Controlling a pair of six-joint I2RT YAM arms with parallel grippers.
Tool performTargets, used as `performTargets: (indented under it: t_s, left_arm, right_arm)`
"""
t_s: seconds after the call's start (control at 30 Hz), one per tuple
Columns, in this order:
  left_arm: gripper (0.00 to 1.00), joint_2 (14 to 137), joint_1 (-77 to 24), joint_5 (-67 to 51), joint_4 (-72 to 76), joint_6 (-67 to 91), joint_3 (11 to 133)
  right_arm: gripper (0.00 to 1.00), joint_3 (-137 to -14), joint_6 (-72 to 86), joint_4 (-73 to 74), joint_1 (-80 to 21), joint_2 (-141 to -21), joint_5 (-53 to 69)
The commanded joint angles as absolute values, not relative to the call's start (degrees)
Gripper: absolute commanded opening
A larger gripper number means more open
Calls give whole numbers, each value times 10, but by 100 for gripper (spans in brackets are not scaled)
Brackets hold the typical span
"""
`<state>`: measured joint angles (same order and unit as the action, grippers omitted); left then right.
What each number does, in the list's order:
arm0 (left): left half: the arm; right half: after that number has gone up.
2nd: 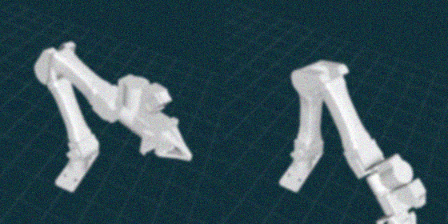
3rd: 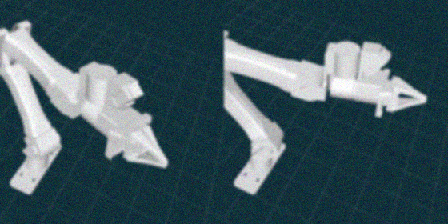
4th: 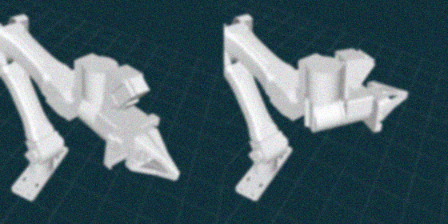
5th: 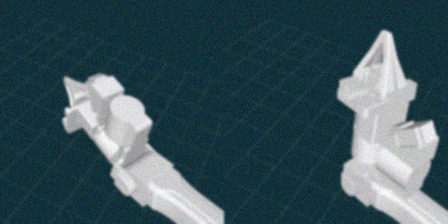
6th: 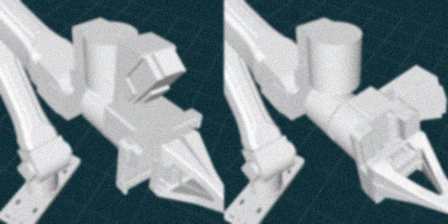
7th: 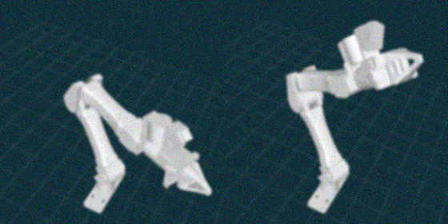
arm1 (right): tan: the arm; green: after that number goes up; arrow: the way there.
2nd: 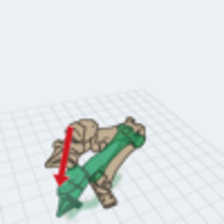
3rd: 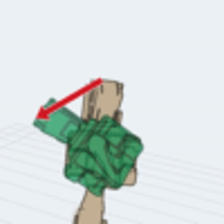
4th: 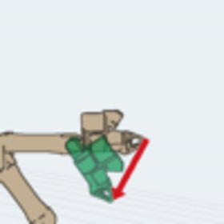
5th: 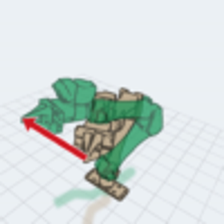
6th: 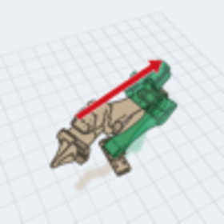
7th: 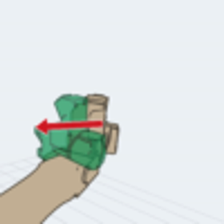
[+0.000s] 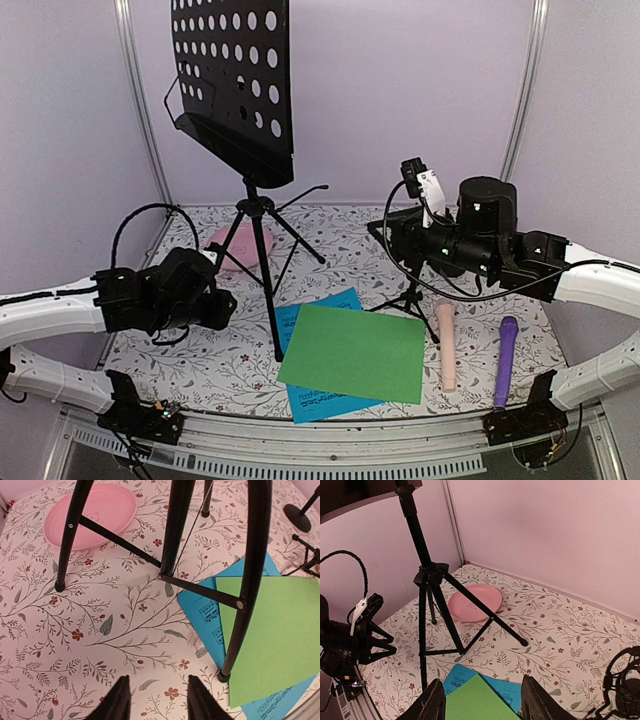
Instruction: Pack up the instrument practice props
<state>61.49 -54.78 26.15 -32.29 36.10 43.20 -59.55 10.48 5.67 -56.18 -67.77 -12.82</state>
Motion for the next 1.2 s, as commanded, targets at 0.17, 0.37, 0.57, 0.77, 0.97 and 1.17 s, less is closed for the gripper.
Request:
performTargets:
  t_s: [0.17, 0.37, 0.57, 0.77, 0.97, 1.17]
  left_arm:
    - [79, 539, -420, -2, -189, 249, 426]
    - [87, 598, -415, -31, -96, 268, 418]
    - [82, 640, -426, -51, 8, 298, 382]
    - [71, 651, -430, -77, 88, 315, 342]
    - [53, 691, -434, -88, 122, 328, 334]
    - [34, 706, -439, -83, 134, 332, 331]
  right_arm:
    - [57, -590, 74, -128, -562, -769, 33]
    - [58, -660, 48, -166, -541, -871, 92]
    - [57, -728, 49, -207, -513, -956, 219]
    - [55, -772, 114, -271, -510, -1016, 269]
    - [53, -823, 283, -262, -511, -1068, 196]
    - [52, -855, 422, -228, -511, -1107, 147]
